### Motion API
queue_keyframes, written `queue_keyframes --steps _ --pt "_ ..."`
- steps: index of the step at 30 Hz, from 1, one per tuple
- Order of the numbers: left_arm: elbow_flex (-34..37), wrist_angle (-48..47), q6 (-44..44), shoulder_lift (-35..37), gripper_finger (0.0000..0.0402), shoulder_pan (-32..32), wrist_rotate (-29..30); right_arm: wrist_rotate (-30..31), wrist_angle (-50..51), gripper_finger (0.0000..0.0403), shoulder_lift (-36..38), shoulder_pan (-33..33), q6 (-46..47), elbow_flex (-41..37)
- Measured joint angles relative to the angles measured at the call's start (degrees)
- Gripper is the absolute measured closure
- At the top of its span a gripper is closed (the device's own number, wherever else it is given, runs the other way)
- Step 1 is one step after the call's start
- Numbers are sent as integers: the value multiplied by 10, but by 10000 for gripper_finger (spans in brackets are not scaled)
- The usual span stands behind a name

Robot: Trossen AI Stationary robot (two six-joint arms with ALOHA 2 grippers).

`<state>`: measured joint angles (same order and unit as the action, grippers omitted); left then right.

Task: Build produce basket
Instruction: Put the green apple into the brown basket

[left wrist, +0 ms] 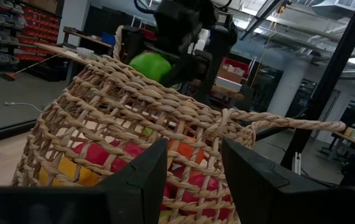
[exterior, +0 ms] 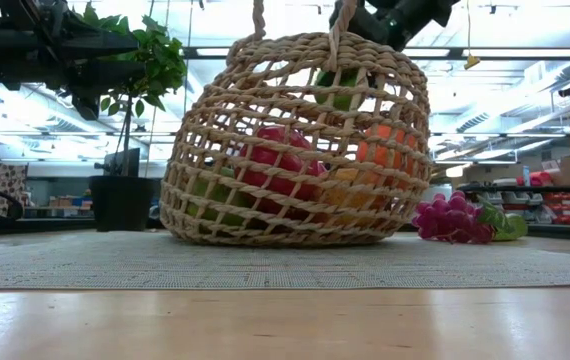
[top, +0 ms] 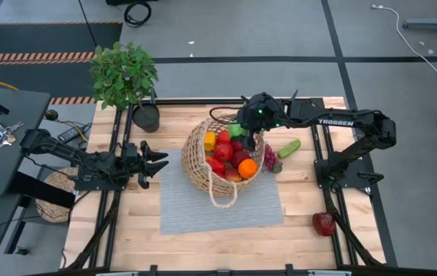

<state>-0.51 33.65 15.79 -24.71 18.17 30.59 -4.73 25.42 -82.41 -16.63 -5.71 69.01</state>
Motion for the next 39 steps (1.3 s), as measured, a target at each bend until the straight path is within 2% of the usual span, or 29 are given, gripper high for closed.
queue_keyframes --steps 4,12,16,28,30,35,39 --pt "0 0 0 0 241 0 0 6 -13 34 0 -9 6 0" --pt "0 0 0 0 241 0 0 2 -75 34 0 -9 98 0" --pt "0 0 0 0 241 0 0 -2 -102 34 0 -8 96 0" --pt "0 0 0 0 241 0 0 -4 -42 34 0 -2 124 -2" --pt "0 0 0 0 241 0 0 -16 -28 34 0 0 112 -11" --pt "0 0 0 0 241 0 0 -102 -1 34 0 19 58 -38" --pt "0 0 0 0 241 0 0 -87 -15 34 0 47 15 -71"
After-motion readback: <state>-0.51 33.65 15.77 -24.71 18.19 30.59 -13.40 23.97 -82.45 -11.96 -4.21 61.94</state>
